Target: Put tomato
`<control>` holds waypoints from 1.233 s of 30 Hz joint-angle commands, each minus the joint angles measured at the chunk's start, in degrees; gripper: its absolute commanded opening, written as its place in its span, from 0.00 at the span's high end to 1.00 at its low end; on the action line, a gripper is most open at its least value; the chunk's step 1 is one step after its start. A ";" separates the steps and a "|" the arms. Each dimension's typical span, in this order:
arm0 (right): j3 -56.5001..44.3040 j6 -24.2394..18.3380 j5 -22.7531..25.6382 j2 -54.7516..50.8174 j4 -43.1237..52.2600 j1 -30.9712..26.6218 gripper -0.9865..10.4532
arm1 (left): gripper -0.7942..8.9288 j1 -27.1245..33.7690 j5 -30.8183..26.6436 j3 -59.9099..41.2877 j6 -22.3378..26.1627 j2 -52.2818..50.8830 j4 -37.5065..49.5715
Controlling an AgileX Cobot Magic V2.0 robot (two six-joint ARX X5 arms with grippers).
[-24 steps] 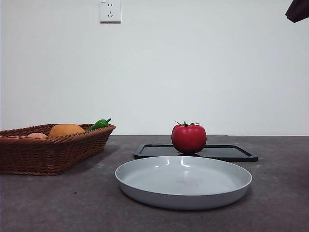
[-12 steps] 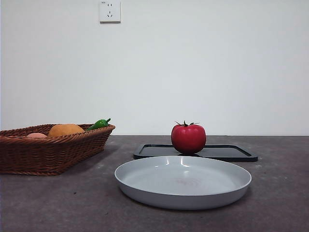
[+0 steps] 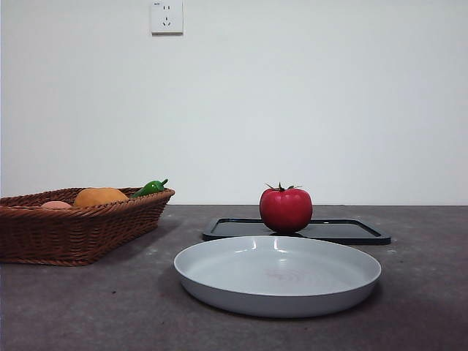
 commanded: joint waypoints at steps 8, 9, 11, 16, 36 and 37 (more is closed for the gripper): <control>-13.33 2.73 7.63 -9.70 2.78 -0.70 0.91 | 0.91 0.15 -0.11 -1.18 -0.39 -0.07 -0.52; -14.12 2.73 7.63 -10.10 2.78 -0.70 0.91 | 0.91 0.15 -0.11 -1.18 -0.39 -0.07 -0.52; -15.52 2.73 7.63 -10.80 2.75 -0.70 0.91 | 0.91 0.15 -0.11 -1.18 -0.39 -0.07 -0.52; -16.02 2.64 8.83 -11.17 -1.55 -0.74 0.91 | 0.91 0.15 -0.13 -1.18 -0.39 -0.07 -0.52; -15.96 2.67 10.19 -11.17 -3.63 -0.61 0.91 | 0.91 0.15 -0.11 -1.18 -0.39 -0.07 -0.52; -15.96 2.67 10.19 -11.17 -3.65 -0.61 0.91 | 0.91 0.15 -0.11 -1.18 -0.39 -0.07 -0.52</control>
